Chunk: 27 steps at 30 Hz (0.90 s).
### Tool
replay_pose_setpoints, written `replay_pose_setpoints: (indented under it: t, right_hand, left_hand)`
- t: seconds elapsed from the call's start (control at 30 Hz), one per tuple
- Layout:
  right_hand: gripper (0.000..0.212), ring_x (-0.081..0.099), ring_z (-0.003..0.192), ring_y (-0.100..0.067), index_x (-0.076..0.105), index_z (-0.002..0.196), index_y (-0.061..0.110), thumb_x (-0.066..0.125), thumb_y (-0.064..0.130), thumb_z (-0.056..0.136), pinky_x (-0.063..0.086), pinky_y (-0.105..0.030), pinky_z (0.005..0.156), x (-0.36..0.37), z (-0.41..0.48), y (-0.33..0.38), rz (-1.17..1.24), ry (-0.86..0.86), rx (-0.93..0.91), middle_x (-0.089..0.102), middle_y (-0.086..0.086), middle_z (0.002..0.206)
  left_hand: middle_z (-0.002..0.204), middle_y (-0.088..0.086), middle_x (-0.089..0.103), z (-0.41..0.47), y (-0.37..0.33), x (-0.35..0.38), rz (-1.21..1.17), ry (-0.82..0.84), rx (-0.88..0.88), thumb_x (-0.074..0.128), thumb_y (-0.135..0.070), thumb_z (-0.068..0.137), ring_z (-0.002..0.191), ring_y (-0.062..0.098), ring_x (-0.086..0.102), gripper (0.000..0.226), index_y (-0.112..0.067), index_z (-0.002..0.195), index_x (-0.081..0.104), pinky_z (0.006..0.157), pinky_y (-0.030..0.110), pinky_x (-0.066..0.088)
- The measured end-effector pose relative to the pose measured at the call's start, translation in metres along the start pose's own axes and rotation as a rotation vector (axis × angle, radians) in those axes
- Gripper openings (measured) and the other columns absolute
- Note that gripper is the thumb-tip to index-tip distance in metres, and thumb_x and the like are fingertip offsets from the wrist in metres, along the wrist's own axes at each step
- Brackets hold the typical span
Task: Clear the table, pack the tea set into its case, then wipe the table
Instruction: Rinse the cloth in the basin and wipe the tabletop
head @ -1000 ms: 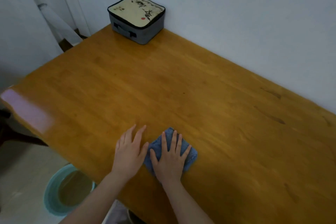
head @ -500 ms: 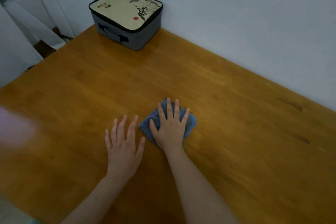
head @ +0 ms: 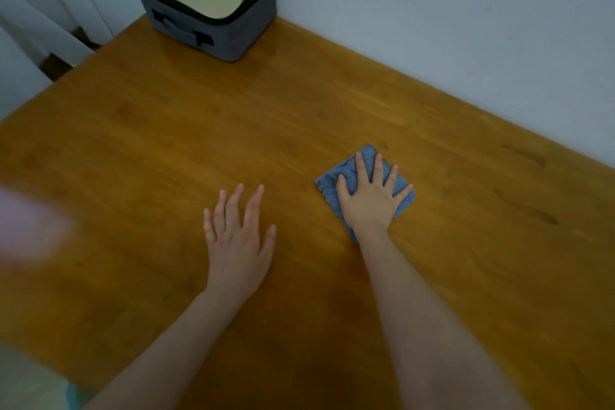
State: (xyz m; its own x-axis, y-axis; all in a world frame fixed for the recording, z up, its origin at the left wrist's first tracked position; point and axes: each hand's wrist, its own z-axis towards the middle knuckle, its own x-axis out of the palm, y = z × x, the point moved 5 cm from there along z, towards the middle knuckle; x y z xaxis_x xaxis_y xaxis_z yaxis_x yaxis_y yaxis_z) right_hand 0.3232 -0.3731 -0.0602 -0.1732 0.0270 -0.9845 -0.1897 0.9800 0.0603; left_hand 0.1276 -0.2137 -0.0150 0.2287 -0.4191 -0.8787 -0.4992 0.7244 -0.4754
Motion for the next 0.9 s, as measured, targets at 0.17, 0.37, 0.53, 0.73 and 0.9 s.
replay_pose_setpoints:
  t: [0.17,0.37,0.53,0.73,0.9]
  right_hand:
    - [0.065,-0.006,0.150,-0.027,-0.001,0.153,0.042,0.011,0.067,0.095,-0.004,-0.062,0.115,0.003,-0.041,-0.055,0.007,-0.019,-0.019,-0.002,0.005,0.164]
    - [0.065,-0.003,0.150,-0.026,0.002,0.154,0.040,0.012,0.066,0.096,-0.005,-0.060,0.116,0.014,-0.102,-0.095,0.000,-0.029,-0.092,0.001,0.005,0.164]
    - [0.067,0.002,0.150,-0.027,0.007,0.154,0.041,0.007,0.068,0.092,-0.003,-0.062,0.116,0.020,-0.149,-0.112,-0.007,-0.043,-0.222,0.006,0.006,0.163]
    - [0.069,0.004,0.150,-0.028,0.012,0.154,0.040,0.002,0.068,0.091,-0.001,-0.064,0.115,0.030,-0.195,-0.123,0.013,-0.039,-0.327,0.008,0.005,0.163]
    - [0.065,0.015,0.149,-0.030,0.025,0.152,0.038,0.017,0.067,0.094,0.005,-0.064,0.115,0.039,-0.231,-0.129,0.048,-0.078,-0.368,0.019,0.003,0.161]
  left_hand:
    - [0.159,0.006,0.018,-0.034,-0.022,0.006,0.038,-0.006,0.049,0.048,-0.040,0.095,0.149,0.027,0.003,0.063,-0.032,0.151,0.022,0.117,0.052,0.001]
    - [0.159,0.006,0.017,-0.085,-0.043,0.014,0.073,-0.012,0.034,0.048,-0.040,0.096,0.149,0.028,0.003,0.062,-0.030,0.151,0.022,0.118,0.053,0.002]
    - [0.159,0.007,0.018,-0.137,-0.045,0.028,0.091,-0.024,-0.015,0.048,-0.040,0.095,0.148,0.029,0.004,0.061,-0.030,0.151,0.026,0.118,0.054,0.003]
    - [0.158,0.008,0.021,-0.199,-0.045,0.040,0.129,-0.016,-0.042,0.046,-0.043,0.096,0.148,0.030,0.006,0.058,-0.030,0.150,0.029,0.118,0.053,0.000]
    - [0.159,0.006,0.020,-0.232,-0.042,0.036,0.144,-0.013,-0.061,0.044,-0.044,0.096,0.148,0.029,0.006,0.059,-0.033,0.151,0.024,0.119,0.052,-0.001]
